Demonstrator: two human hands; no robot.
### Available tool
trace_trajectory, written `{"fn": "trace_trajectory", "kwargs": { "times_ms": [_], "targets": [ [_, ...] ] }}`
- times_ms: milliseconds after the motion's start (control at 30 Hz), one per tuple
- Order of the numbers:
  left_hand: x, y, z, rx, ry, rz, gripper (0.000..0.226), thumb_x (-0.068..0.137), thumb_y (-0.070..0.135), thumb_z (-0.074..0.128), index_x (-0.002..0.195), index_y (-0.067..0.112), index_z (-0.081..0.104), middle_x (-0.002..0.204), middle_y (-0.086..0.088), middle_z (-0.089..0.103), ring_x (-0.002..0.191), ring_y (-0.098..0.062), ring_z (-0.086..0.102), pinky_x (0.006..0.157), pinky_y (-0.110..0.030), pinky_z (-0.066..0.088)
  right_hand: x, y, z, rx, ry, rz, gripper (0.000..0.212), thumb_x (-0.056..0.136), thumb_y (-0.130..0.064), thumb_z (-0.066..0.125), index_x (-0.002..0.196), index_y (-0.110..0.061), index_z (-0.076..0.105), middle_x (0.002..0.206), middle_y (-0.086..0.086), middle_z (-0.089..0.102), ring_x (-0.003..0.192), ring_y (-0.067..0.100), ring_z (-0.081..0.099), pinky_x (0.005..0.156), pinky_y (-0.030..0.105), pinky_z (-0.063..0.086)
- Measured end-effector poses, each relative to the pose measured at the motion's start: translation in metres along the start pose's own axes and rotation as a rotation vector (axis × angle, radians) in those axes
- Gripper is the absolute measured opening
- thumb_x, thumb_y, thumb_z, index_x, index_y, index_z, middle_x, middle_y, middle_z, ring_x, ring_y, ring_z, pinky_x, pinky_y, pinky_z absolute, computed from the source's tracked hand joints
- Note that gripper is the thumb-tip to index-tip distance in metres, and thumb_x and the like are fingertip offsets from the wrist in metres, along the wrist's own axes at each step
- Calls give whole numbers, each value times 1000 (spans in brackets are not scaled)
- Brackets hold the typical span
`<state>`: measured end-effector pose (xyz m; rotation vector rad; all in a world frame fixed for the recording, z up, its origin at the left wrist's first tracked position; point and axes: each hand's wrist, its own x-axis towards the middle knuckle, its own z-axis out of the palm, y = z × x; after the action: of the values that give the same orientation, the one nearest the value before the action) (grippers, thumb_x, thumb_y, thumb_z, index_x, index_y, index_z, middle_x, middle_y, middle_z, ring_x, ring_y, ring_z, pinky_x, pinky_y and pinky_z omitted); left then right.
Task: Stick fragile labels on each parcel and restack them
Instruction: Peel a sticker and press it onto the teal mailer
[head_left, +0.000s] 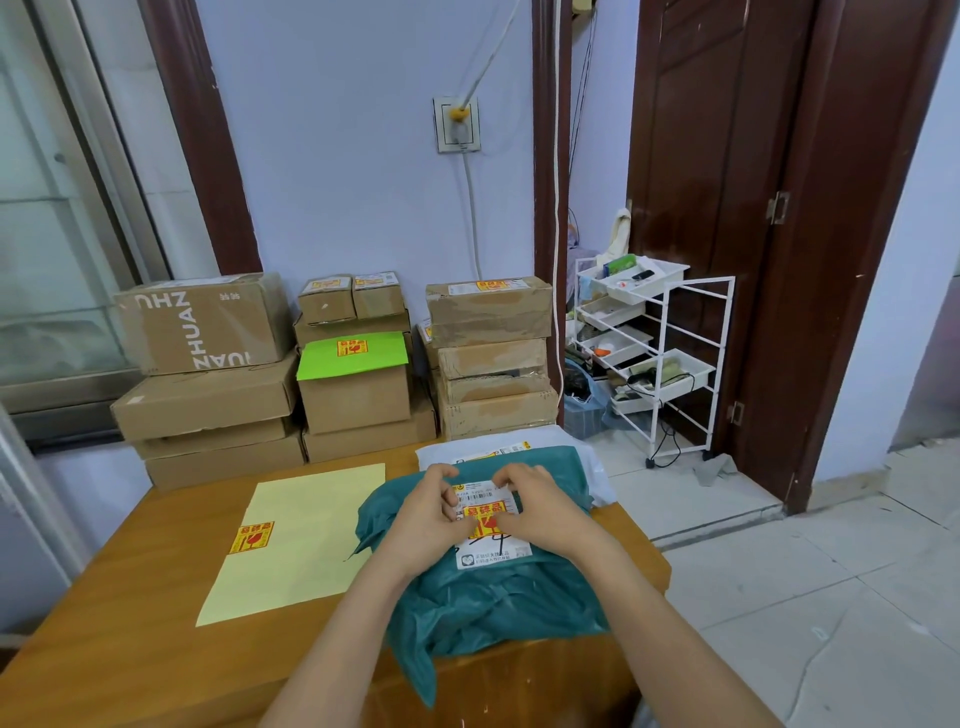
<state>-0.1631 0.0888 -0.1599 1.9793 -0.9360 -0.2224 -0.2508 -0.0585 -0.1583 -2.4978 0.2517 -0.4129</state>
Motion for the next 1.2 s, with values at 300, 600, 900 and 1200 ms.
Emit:
{"fn": "trace_trajectory", "kwargs": {
  "times_ms": [300, 600, 900, 1200],
  "targets": [
    [-3, 0, -16, -50, -189, -13, 78, 80, 2, 70, 134, 30, 22, 102, -4, 45, 86, -11, 49, 81, -16, 46, -6, -1, -9, -14, -138, -26, 53, 89, -23, 62, 136, -14, 41, 131, 2, 46, 125, 15, 34, 103, 26, 32],
    [-25, -28, -27, -34, 119, -61, 61, 87, 9, 64, 136, 25, 31, 125, 6, 42, 120, -12, 39, 106, -27, 33, -22, 25, -22, 140, 67, 72, 39, 91, -4, 51, 128, -17, 49, 126, -3, 48, 115, 5, 42, 100, 21, 37],
    [-51, -41, -10, -472, 333, -285, 44, 96, 25, 54, 136, 22, 38, 125, 3, 50, 112, -19, 53, 94, -35, 45, -54, 56, -11, 685, 270, 344, 37, 98, -16, 49, 133, -25, 44, 129, -2, 53, 111, 11, 56, 87, 23, 49],
    [-59, -25, 10, -840, 336, -349, 46, 98, 29, 46, 142, 34, 32, 113, 8, 54, 96, -10, 57, 73, -31, 48, -61, 45, 13, 1015, 156, 368, 41, 101, -34, 35, 142, -34, 37, 133, -12, 52, 112, 3, 55, 78, 17, 49]
  ]
}}
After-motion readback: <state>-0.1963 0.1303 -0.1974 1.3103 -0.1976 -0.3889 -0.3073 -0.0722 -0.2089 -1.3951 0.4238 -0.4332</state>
